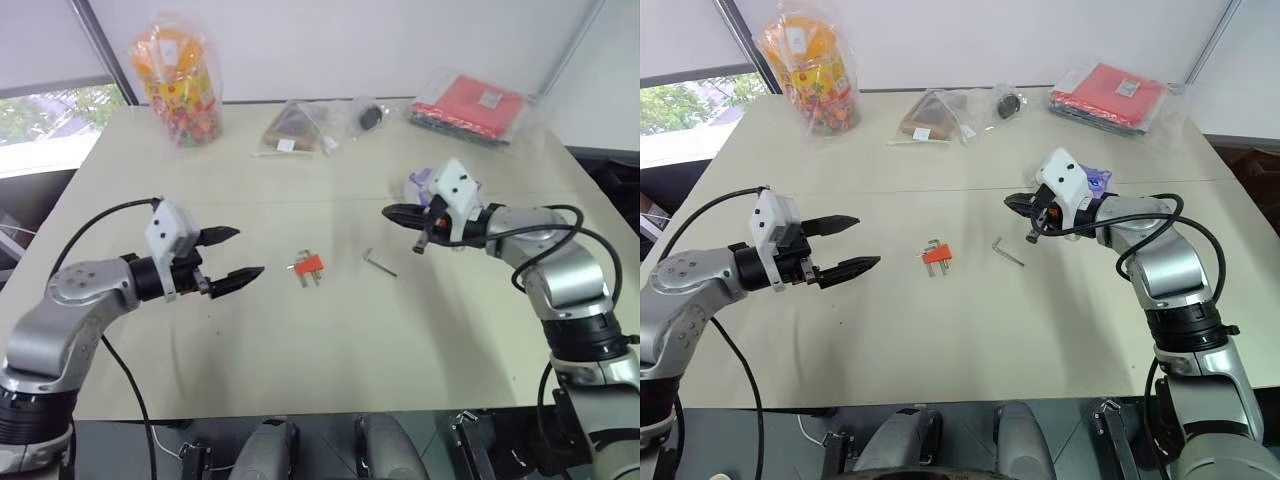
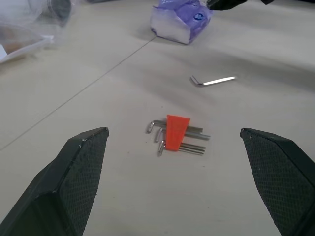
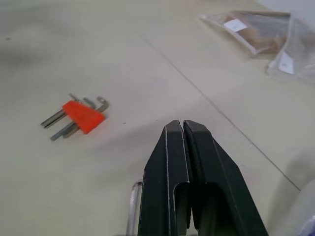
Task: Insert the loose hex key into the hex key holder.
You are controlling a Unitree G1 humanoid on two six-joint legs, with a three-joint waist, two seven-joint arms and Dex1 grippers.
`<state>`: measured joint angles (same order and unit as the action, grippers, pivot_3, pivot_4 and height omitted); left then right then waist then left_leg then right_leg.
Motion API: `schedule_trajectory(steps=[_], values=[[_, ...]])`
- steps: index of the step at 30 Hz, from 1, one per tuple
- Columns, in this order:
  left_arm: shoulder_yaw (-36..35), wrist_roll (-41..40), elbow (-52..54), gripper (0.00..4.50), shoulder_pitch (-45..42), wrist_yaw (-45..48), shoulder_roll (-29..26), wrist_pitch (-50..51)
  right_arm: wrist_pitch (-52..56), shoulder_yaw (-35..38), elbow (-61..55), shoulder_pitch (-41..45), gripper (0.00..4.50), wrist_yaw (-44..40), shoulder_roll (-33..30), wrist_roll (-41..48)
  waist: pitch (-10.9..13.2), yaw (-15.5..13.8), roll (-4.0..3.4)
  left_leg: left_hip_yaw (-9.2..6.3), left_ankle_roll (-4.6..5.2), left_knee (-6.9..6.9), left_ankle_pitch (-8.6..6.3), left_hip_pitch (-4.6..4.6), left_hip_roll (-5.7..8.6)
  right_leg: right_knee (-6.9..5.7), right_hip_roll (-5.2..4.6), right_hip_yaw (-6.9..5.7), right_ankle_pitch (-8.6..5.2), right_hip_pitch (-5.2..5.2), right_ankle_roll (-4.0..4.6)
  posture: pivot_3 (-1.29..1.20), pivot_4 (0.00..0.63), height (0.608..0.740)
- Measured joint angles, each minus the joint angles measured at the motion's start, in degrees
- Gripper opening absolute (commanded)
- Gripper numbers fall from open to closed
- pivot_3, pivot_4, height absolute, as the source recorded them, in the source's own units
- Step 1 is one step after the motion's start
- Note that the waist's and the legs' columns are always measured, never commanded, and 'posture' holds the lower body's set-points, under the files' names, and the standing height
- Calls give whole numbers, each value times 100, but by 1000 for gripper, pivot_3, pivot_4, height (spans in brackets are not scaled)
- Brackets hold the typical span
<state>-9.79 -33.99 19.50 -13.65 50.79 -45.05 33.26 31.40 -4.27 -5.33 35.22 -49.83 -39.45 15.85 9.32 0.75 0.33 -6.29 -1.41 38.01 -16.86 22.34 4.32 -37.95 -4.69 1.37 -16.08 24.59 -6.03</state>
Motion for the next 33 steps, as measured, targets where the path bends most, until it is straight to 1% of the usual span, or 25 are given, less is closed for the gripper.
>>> schedule_trajectory(steps=[7,8,9,10,15,16,21,26,33], values=[[-11,-5,-107,4500,-28,77,-48,10,-253,-184,-17,0,63,-469,-81,0,0,2,0,-1,-4,0,2,0,0,0,0,0,0,0,0,0,150,740],[-12,-14,-111,4500,-28,98,-52,11,-334,-218,-18,0,578,-497,-64,-10,0,2,0,-1,-7,-1,4,0,0,0,0,0,0,0,0,0,150,740],[-12,-23,-115,4500,-31,108,-53,12,-422,-239,-14,1,964,-493,-19,-51,0,3,0,-1,-10,0,5,0,0,0,0,0,0,0,0,0,150,740],[-12,-26,-120,4500,-42,119,-54,15,-503,-281,14,5,1466,-464,35,-132,0,3,0,-1,-14,0,8,0,0,0,0,0,0,0,0,0,150,740],[-12,-28,-134,4500,-67,136,-55,23,-841,-571,324,51,4101,-452,346,-392,0,7,0,-1,-20,-1,11,0,0,0,0,0,0,1,0,0,150,740],[-13,-29,-133,4500,-67,137,-57,25,-893,-622,386,78,4461,-446,397,-448,0,6,0,-1,-20,0,11,0,0,0,0,0,0,1,0,0,150,740],[-47,-39,-125,4500,-42,128,-104,119,-1440,-972,911,176,4461,-300,704,-942,0,8,0,-2,-21,0,12,0,0,-1,1,0,0,1,0,0,150,740],[-90,-47,-63,4500,59,121,-108,147,-2126,-1345,1722,289,4461,-124,982,-1542,0,18,0,-2,-27,0,15,0,0,-2,2,-1,0,2,0,0,150,740],[-245,-125,157,4500,183,47,-114,265,-2730,-1579,2523,334,4461,116,1434,-2013,0,27,0,-2,-28,-1,16,0,0,-3,3,-1,0,4,0,0,150,740]])
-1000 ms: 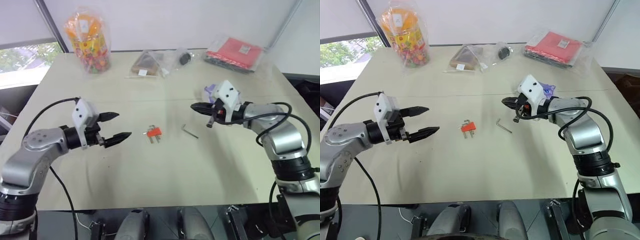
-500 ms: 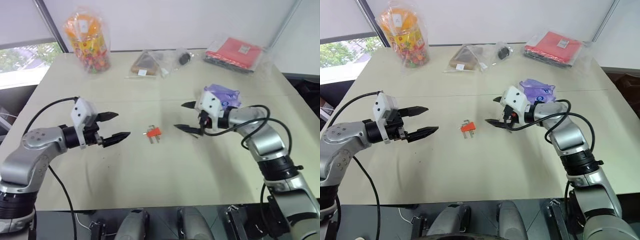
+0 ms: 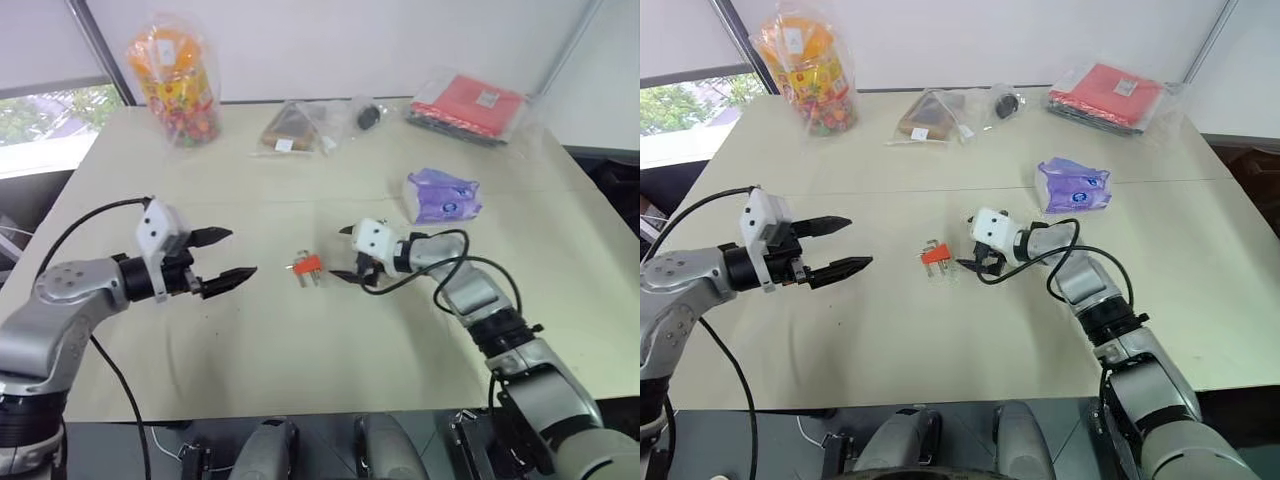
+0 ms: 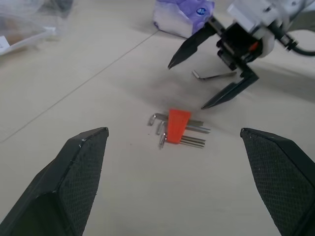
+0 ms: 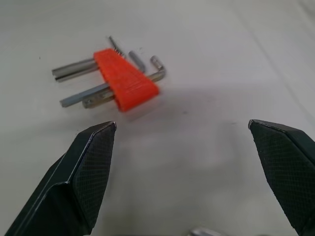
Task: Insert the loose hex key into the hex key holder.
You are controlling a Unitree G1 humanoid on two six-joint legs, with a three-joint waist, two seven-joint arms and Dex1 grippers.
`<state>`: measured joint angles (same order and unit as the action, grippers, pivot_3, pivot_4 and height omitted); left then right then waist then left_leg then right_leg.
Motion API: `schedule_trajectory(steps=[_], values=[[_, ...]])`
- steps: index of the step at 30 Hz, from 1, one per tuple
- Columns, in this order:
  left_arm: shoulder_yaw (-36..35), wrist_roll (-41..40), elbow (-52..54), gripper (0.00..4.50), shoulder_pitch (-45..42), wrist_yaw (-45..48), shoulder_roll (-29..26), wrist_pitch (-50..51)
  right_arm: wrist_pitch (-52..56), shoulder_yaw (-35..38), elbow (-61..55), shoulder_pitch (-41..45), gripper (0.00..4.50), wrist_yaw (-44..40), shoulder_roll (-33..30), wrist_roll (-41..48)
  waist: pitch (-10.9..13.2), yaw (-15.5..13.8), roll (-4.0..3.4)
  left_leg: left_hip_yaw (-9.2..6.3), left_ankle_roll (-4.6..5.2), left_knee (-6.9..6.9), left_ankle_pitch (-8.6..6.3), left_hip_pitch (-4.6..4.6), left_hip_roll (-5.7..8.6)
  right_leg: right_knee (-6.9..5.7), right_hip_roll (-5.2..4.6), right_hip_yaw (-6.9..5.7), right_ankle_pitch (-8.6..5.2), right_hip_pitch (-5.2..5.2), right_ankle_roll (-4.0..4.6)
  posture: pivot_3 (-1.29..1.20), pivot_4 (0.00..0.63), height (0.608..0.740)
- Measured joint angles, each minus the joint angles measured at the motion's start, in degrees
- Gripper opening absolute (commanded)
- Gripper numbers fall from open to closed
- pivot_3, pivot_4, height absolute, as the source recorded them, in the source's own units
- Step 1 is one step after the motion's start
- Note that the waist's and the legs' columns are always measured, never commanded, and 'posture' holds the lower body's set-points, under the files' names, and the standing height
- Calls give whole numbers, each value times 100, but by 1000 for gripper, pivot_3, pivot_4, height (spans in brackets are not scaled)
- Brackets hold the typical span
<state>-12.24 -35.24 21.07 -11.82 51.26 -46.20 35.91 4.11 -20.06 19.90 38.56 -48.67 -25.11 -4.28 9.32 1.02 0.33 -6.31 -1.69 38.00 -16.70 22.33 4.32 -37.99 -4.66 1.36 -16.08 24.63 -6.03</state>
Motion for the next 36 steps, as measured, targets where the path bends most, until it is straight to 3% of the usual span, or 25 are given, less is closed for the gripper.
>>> schedule_trajectory(steps=[36], values=[[-144,-54,290,4500,267,-294,-58,132,732,-81,-38,-12,4461,-78,869,-19,-1,29,0,-2,-2,-2,1,-4,-1,-3,3,0,0,0,0,0,150,740]])
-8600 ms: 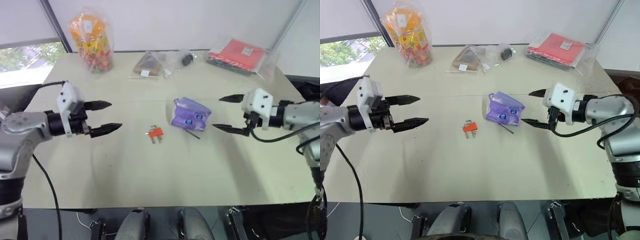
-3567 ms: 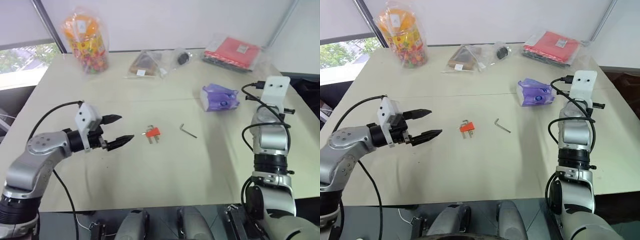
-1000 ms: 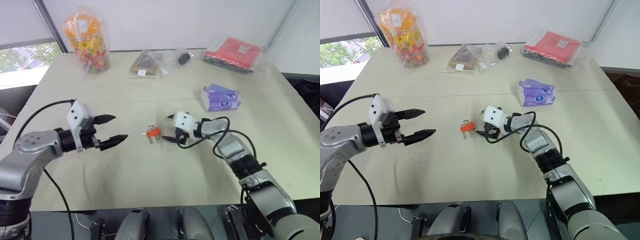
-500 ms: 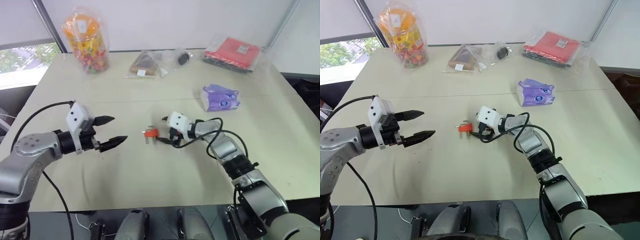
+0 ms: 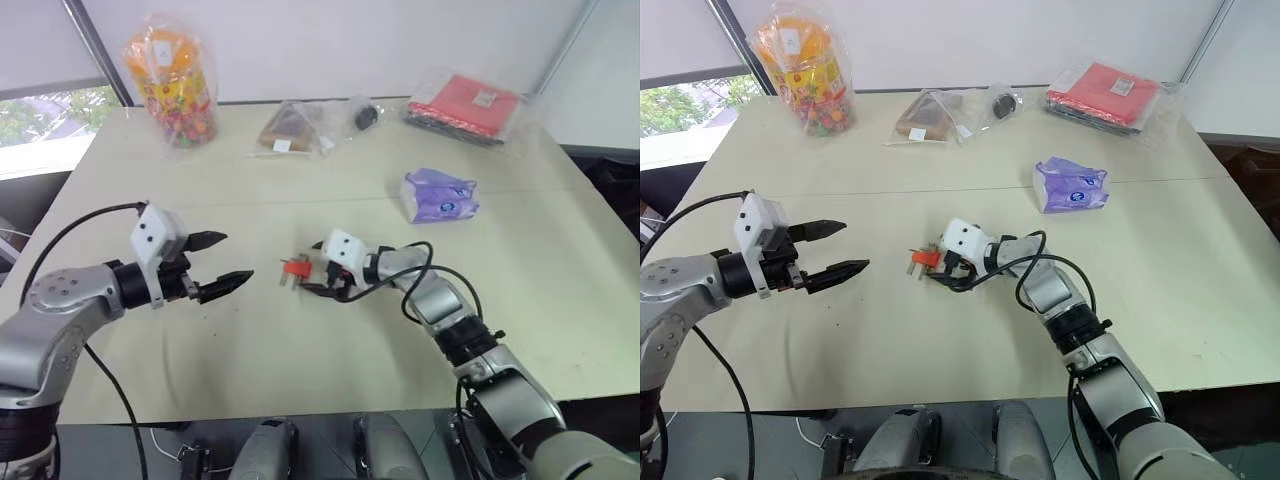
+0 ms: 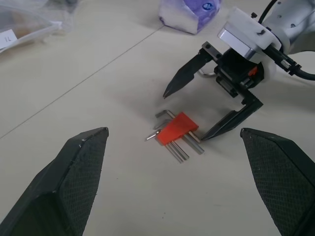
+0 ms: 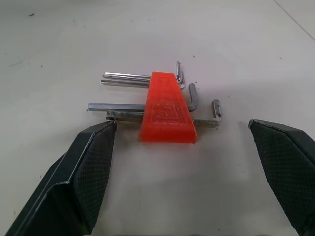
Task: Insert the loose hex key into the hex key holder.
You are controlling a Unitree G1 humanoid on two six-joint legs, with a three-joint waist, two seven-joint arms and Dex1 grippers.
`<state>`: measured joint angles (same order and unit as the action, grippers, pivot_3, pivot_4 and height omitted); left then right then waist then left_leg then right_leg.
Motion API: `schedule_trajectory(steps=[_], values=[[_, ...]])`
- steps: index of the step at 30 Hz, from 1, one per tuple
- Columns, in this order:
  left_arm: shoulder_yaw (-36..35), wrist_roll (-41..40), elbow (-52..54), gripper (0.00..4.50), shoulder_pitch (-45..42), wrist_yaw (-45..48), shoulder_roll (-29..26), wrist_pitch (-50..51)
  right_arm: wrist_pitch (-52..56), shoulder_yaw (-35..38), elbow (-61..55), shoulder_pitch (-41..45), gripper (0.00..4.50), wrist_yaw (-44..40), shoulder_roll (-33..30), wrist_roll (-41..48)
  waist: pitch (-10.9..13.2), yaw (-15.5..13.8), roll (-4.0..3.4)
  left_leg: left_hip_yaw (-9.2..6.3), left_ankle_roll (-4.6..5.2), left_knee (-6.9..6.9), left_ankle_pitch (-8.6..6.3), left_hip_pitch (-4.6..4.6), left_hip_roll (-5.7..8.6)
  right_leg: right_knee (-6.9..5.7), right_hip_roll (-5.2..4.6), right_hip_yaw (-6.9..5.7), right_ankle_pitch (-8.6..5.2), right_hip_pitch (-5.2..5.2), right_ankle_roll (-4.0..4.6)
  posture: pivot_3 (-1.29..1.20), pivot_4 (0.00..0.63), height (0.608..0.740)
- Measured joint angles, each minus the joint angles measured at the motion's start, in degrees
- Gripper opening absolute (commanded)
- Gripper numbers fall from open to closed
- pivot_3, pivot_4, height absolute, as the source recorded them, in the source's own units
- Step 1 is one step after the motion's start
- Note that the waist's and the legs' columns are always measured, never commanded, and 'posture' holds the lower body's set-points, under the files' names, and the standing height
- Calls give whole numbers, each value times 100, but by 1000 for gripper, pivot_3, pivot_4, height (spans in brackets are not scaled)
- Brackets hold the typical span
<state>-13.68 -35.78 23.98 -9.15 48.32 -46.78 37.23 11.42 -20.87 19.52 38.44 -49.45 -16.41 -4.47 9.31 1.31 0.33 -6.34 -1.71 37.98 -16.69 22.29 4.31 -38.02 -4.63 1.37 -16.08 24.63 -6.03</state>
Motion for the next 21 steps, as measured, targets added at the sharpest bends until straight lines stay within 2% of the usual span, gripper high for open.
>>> schedule_trajectory(steps=[9,12,15,17,18,21], values=[[0,3,91,4500,50,-13,12,-8,-86,-28,91,28,4461,-9,-16,-28,-2,-11,0,0,0,0,0,-5,0,-2,-1,0,0,-5,0,0,150,740],[0,5,91,4500,53,-17,21,-16,-121,-64,87,25,3620,-43,-33,-30,-2,-14,1,0,0,0,0,-6,0,-2,-1,0,0,-6,0,0,150,740],[1,9,90,4500,52,-19,32,-37,-180,-155,84,-8,2029,-92,-29,-30,-2,-15,1,0,0,0,0,-9,0,-2,-1,0,0,-10,0,0,150,740],[1,11,90,4500,51,-18,44,-46,-182,-148,94,-7,1158,-47,-50,-54,-3,-16,1,0,0,1,0,-13,0,-2,-1,0,0,-14,0,0,150,740],[2,13,89,4500,51,-16,54,-49,-182,-147,97,-6,1008,-46,-52,-55,-4,-17,2,-1,0,0,0,-16,0,-2,-1,0,0,-16,0,0,150,740],[4,18,89,4500,45,-7,58,-55,-183,-149,99,-6,1011,-39,-50,-57,-4,-17,3,0,0,0,0,-17,0,-2,-1,0,0,-17,0,0,150,740]])
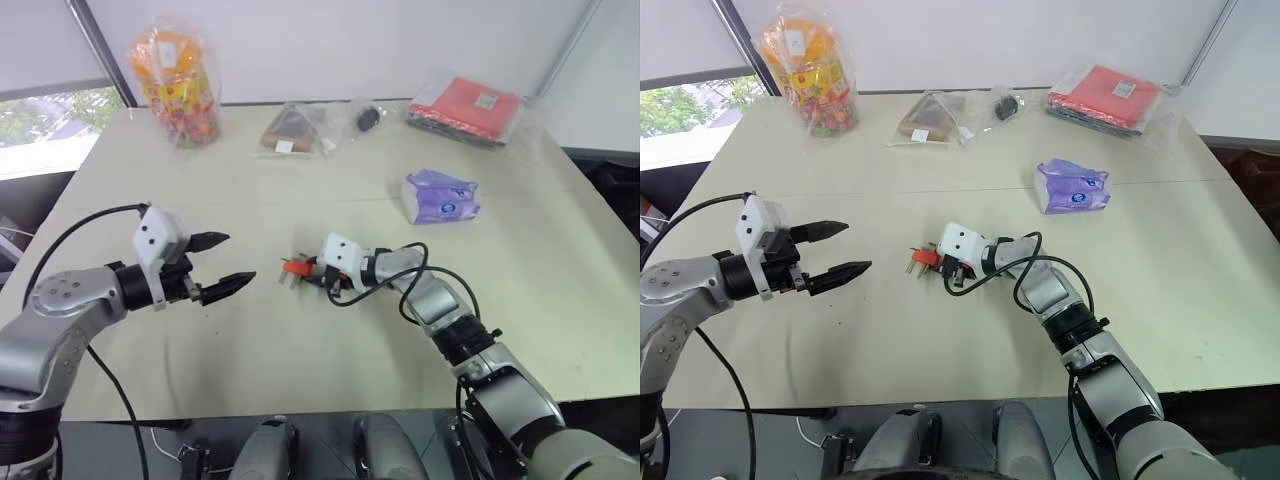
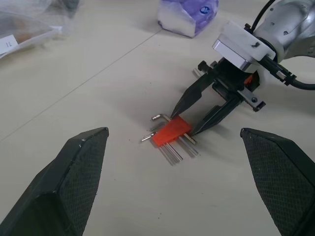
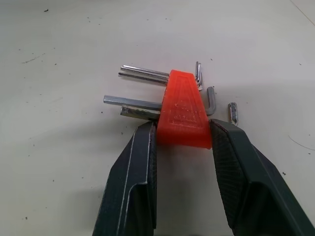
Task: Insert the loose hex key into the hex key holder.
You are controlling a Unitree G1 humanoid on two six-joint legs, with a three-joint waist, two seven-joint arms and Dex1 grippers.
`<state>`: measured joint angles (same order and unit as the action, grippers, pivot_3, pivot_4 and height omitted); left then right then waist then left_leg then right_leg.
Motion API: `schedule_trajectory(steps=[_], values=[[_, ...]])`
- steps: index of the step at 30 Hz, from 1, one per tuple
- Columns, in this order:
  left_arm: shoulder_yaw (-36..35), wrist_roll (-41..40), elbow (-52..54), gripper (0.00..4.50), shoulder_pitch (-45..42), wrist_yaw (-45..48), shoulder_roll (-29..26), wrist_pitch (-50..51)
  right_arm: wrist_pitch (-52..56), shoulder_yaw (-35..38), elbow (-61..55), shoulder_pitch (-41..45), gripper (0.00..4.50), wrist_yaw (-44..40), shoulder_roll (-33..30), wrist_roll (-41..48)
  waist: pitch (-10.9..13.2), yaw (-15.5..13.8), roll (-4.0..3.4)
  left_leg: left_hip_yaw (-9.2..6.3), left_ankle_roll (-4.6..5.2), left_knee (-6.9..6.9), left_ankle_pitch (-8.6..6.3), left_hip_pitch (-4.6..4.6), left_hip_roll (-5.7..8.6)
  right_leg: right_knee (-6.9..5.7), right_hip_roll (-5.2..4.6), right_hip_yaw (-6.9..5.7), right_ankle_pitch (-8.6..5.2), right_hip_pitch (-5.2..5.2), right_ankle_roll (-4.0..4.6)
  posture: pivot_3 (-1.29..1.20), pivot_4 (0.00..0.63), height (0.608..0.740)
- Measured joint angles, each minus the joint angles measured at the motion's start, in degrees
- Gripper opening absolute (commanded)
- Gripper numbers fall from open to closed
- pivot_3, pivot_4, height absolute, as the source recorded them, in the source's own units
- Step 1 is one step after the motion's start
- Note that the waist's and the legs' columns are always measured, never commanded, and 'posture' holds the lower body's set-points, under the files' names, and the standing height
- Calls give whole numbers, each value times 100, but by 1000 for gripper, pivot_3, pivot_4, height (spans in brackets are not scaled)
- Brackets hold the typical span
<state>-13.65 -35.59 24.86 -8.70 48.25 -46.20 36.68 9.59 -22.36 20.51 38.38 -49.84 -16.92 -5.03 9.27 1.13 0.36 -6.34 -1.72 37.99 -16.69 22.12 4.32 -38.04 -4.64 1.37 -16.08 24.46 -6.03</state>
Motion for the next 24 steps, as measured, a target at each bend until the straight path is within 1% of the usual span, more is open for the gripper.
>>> schedule_trajectory(steps=[4,6,8,11,13,18,21,24], values=[[1,6,-1,4500,-4,3,1,-2,-182,-46,-3,-5,1011,71,-24,-102,0,0,0,0,0,0,0,-1,0,0,0,0,0,0,0,0,150,740],[6,6,-3,4500,-23,3,1,-2,-492,-98,2,-18,1011,300,-62,-295,0,-3,0,0,0,0,0,0,0,0,0,0,0,1,0,0,150,740],[17,7,-12,4500,-88,3,4,-2,-968,-128,72,-5,1011,798,-217,-676,1,-29,-1,0,-4,0,2,4,4,0,-2,-1,0,4,0,0,150,740],[54,6,-156,4500,-217,15,14,-6,-1966,-182,258,157,1011,1746,-719,-1519,3,-38,-1,3,-7,0,4,9,8,0,-1,-4,0,11,0,0,150,740],[100,-6,-359,4500,-466,23,49,2,-2557,-174,337,409,1011,2435,-1062,-2094,4,-22,1,3,-12,0,7,19,6,-1,1,-4,0,21,0,0,150,740],[165,-220,-945,4500,-1468,133,203,109,-3710,-164,336,1115,1011,4142,-1642,-3389,5,11,3,6,-16,-5,9,26,3,-7,7,-4,0,34,0,0,150,740],[194,-348,-1319,4500,-2107,222,301,228,-4065,-153,295,1455,1011,4897,-1816,-3975,4,14,4,8,-16,-6,10,26,4,-6,11,-3,0,34,0,0,150,740],[366,-458,-1725,4500,-2761,322,489,370,-4409,-159,161,1651,1011,5413,-1852,-4289,5,8,5,9,-17,-5,10,26,5,-5,12,-3,0,32,0,0,150,740]])
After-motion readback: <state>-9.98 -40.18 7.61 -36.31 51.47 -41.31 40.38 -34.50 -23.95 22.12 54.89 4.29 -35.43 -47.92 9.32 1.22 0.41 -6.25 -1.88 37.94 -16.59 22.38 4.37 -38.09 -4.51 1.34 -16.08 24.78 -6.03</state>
